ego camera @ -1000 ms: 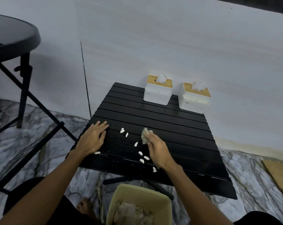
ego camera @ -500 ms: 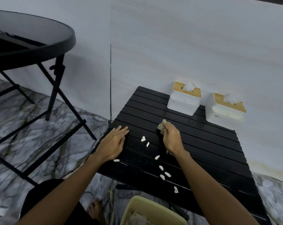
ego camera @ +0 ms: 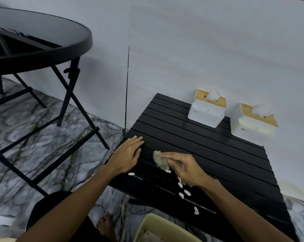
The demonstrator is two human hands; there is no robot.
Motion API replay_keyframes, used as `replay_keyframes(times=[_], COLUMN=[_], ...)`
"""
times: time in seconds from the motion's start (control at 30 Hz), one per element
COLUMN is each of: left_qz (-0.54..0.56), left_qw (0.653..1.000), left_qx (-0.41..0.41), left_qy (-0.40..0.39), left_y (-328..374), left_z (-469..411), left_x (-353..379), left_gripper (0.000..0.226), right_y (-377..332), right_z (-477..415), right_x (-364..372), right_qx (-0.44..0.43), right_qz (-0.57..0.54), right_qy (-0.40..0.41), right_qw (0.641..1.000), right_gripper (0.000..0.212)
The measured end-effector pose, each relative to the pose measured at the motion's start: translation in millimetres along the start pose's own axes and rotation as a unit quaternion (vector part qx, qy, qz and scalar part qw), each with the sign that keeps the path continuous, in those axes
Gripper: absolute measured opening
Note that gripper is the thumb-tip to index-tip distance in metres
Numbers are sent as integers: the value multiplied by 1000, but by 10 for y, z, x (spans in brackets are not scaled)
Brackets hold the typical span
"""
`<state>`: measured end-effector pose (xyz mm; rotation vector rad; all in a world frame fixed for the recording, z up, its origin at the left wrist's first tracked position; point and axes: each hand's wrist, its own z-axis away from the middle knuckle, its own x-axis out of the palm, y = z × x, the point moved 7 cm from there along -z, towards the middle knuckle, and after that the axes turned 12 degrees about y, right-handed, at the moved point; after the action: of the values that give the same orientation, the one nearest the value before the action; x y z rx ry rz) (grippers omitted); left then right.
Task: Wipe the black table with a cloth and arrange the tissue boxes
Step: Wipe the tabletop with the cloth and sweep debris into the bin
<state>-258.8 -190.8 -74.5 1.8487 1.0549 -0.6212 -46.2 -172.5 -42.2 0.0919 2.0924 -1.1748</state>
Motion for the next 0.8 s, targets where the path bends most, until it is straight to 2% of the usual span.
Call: replay_keyframes(times=[0.07,0.13,0.2,0.37,0.53,0.63,0.73,0.8], left_qz=[0,-4,-14,-29,-24,-5,13,18], left_qw=[1000,1000,1000,999,999,999,997,997], left_qx=[-2,-5,-9,-14,-26,-44,-71,-79], left_qy=[-7,-13,-20,-27,-26,-16,-2,8], left_y=[-18,-32,-54,-143,-195,-197,-214,-209], left_z=[11,17,27,59,57,62,78,79], left_x=[-1,-2,-7,-58,-69,-99,-166,-209], left_gripper=[46,50,52,64,64,54,45,47], right_y=[108,299,489,532,117,-26,-26,39], right_z=[-73,-262,-514,-1044,-1064,-877,-782,-843], right_x=[-199,-343,-354,151,616,624,490,372], right_qx=[38,72,94,81,-12,-44,-35,-1], right_qz=[-6,39,93,109,62,61,45,33], right_qy=[77,154,194,160,50,0,15,82], right_qw=[996,985,972,978,997,997,998,996], right_gripper=[31,33,35,39,46,47,37,31])
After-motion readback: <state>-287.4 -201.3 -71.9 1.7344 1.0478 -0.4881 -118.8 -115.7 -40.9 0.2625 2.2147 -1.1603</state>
